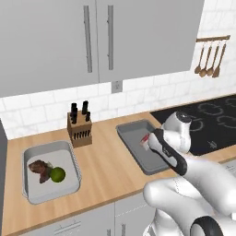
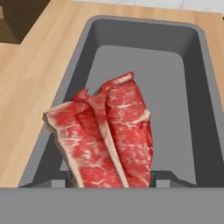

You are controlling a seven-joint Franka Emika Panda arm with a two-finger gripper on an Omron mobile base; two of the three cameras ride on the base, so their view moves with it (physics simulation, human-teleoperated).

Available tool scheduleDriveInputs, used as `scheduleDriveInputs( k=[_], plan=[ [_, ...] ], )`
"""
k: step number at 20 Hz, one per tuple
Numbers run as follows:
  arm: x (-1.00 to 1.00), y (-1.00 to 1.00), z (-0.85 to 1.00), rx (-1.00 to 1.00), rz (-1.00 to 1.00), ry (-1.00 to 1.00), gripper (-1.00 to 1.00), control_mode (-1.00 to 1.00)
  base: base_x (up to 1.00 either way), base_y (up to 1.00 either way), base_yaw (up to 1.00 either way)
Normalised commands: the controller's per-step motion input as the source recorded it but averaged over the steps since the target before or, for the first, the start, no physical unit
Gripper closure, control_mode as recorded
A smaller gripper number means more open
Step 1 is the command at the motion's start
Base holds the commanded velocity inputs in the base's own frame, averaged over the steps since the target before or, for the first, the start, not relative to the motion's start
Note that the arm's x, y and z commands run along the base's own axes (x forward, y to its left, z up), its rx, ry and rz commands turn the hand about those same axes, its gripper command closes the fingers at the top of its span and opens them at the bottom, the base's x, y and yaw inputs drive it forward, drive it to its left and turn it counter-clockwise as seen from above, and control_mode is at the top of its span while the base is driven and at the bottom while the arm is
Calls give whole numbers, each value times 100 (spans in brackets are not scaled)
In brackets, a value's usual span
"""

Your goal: Place one lime and one steak in each tupperware on the nearby counter, to pack two identical lunches.

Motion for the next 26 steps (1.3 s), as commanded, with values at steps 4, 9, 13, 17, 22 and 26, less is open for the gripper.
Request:
scheduleDriveInputs(
  k=[4, 9, 13, 17, 22, 26],
  plan=[
    [64, 0, -27, 0, 0, 0, 100, -100, 0, 0, 0],
    [39, 0, -45, 0, 0, 0, 100, -100, 0, 0, 0],
    [17, 0, -30, -1, 0, 0, -100, -100, 0, 0, 0],
    [0, 0, 12, 0, 0, 0, -100, -100, 0, 0, 0],
    [0, 0, 52, 0, 0, 0, -100, -100, 0, 0, 0],
    [-3, 2, 36, 0, -1, 2, -100, -100, 0, 0, 0]
  ],
)
